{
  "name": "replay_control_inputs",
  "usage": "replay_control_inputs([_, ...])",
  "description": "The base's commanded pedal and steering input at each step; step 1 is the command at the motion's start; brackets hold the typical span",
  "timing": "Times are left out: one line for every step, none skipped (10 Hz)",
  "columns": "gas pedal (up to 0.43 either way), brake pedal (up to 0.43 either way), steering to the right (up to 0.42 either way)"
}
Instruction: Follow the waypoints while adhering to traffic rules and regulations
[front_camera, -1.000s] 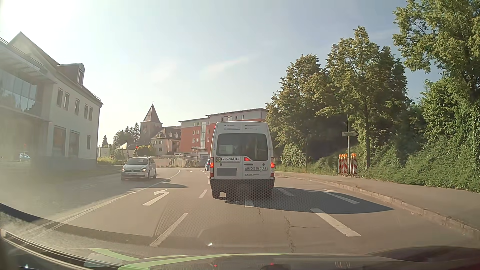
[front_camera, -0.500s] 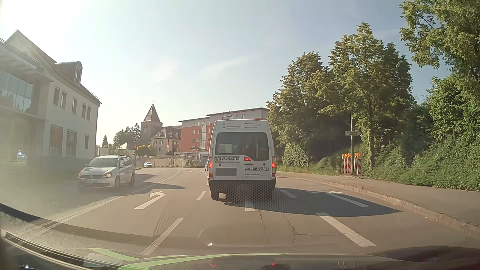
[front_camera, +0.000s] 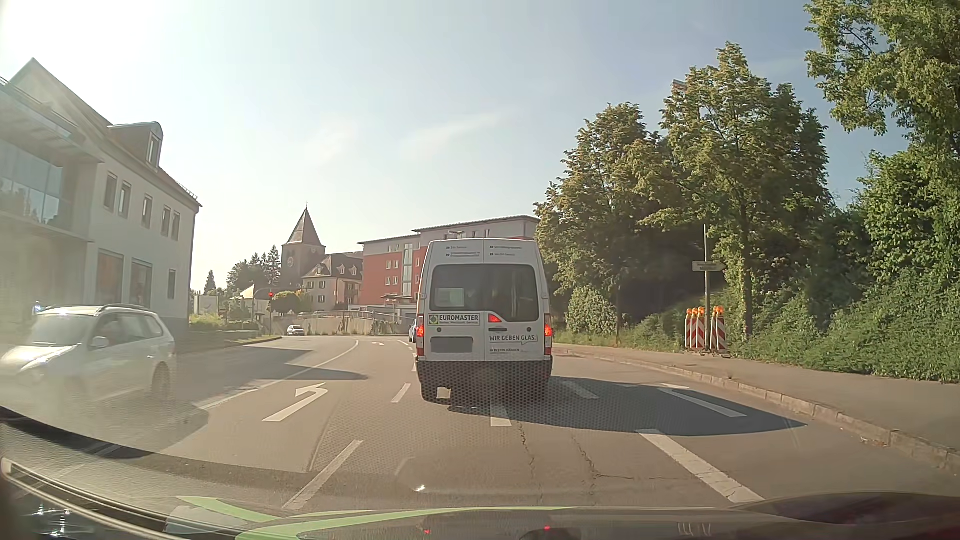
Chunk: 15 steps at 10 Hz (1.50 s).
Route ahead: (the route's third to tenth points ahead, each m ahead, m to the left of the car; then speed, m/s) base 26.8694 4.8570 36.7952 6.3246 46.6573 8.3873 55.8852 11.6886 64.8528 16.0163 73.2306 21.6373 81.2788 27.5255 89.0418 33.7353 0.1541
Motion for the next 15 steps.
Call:
replay_control_inputs([0.0,0.256,-0.012])
replay_control_inputs([0.0,0.262,-0.012])
replay_control_inputs([0.0,0.262,-0.012])
replay_control_inputs([0.0,0.268,-0.012])
replay_control_inputs([0.0,0.274,-0.014])
replay_control_inputs([0.0,0.28,-0.016])
replay_control_inputs([0.0,0.274,-0.016])
replay_control_inputs([0.0,0.274,-0.016])
replay_control_inputs([0.0,0.274,-0.016])
replay_control_inputs([0.0,0.274,-0.016])
replay_control_inputs([0.0,0.274,-0.016])
replay_control_inputs([0.0,0.274,-0.016])
replay_control_inputs([0.0,0.274,-0.016])
replay_control_inputs([0.0,0.274,-0.016])
replay_control_inputs([0.0,0.274,-0.016])
